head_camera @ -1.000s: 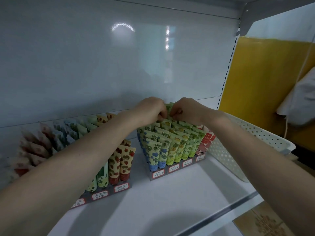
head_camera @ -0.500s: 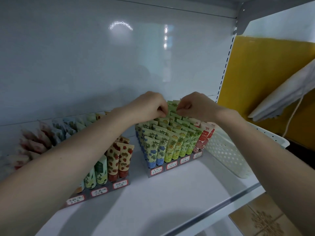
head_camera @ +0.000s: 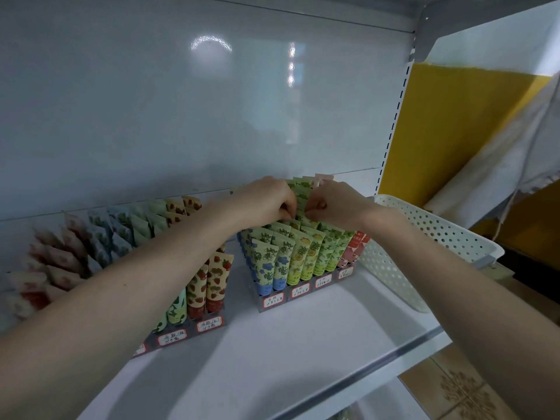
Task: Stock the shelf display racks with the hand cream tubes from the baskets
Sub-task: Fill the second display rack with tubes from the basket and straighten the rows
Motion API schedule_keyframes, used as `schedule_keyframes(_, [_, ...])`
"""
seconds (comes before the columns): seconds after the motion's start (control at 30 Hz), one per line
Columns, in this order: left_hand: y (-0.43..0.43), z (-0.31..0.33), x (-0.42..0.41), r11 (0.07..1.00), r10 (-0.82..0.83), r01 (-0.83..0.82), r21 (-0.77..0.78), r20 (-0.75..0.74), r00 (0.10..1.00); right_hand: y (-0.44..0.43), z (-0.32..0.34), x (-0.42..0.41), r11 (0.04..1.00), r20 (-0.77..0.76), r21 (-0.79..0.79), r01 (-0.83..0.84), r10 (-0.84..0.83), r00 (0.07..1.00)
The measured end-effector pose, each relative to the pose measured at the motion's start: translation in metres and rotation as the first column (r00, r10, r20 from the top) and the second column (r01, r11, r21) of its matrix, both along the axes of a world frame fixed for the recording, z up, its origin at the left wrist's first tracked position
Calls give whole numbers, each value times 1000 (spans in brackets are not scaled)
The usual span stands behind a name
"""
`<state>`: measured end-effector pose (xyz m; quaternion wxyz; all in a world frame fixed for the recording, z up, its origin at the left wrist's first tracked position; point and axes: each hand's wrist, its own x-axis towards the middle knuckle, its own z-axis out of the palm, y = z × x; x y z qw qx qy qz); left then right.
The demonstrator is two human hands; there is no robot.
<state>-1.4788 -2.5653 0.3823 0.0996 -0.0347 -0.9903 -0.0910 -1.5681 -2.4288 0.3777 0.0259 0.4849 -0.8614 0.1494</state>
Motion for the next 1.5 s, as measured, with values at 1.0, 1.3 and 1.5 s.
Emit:
schedule_keyframes(1.0, [29, -8, 15, 997, -67, 65, -48, -40, 997, 17, -5, 26, 994, -24, 111, 15, -13, 1000])
schedule_keyframes(1.3, [28, -8, 16, 995, -76, 74, -66, -23, 997, 20, -5, 26, 999, -2, 43, -8, 8, 1000])
schedule_keyframes(1.5, [28, 8, 17, 998, -11, 20, 53, -177, 984, 55, 23, 8, 944, 75, -299, 143, -126, 989])
